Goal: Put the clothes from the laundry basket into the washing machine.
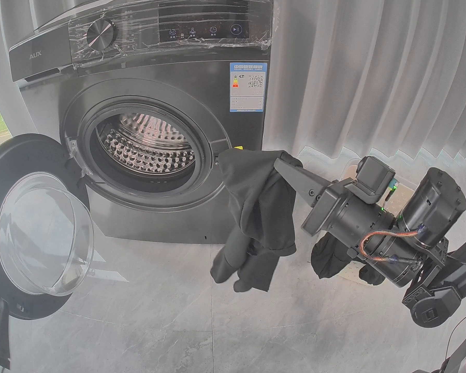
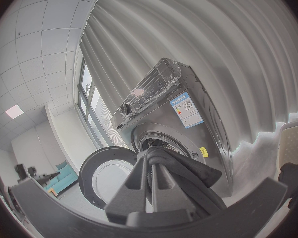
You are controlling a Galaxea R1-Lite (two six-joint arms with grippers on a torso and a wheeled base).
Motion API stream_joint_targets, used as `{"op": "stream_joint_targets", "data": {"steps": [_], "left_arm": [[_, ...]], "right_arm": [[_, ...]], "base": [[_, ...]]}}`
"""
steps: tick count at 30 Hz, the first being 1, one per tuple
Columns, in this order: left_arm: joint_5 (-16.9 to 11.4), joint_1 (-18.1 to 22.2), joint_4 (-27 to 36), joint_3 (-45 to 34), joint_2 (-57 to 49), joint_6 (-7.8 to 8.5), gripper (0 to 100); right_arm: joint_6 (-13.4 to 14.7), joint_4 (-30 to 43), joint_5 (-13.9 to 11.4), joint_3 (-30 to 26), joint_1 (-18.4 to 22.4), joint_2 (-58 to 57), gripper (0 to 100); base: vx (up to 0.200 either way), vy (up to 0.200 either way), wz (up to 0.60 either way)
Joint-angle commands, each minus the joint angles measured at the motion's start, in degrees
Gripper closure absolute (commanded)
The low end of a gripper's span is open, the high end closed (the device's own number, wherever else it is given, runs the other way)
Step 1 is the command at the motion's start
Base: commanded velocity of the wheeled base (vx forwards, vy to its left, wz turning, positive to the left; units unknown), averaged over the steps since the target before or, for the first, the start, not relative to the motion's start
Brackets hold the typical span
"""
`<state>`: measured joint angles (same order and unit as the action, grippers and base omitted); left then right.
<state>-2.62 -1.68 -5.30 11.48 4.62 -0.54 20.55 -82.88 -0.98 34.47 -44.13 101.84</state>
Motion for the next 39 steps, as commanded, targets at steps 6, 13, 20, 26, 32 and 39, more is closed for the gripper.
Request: {"op": "stream_joint_targets", "data": {"steps": [6, 13, 20, 26, 32, 39], "left_arm": [[-2.48, -17.74, -8.94, 7.94, 30.10, -0.25, 0], [-3.00, -22.31, -17.46, 7.68, 42.40, 0.62, 0], [-3.00, -26.53, -24.93, 8.38, 54.97, 0.18, 0], [-3.18, -29.78, -29.33, 8.64, 63.14, -1.05, 0], [-3.09, -32.16, -34.69, 11.02, 72.64, -5.00, 0], [-3.09, -36.20, -48.57, 11.10, 85.91, -7.90, 0]], "right_arm": [[6.69, 0.27, -5.00, 2.26, 0.18, 0.73, 100], [5.29, 0.35, -2.54, 6.39, 0.36, 5.03, 100], [5.11, 1.32, -1.75, 9.56, -0.08, 7.06, 100], [5.20, 3.25, 1.24, 11.58, 0.36, 8.02, 100], [5.20, 3.52, 1.94, 11.32, -0.08, 8.11, 100], [5.55, 5.63, 3.79, 11.05, -0.34, 7.85, 100]], "base": [[0.000, 0.000, 0.00], [0.000, 0.000, 0.00], [0.000, 0.000, 0.00], [0.000, 0.000, 0.00], [0.000, 0.000, 0.00], [0.000, 0.000, 0.00]]}}
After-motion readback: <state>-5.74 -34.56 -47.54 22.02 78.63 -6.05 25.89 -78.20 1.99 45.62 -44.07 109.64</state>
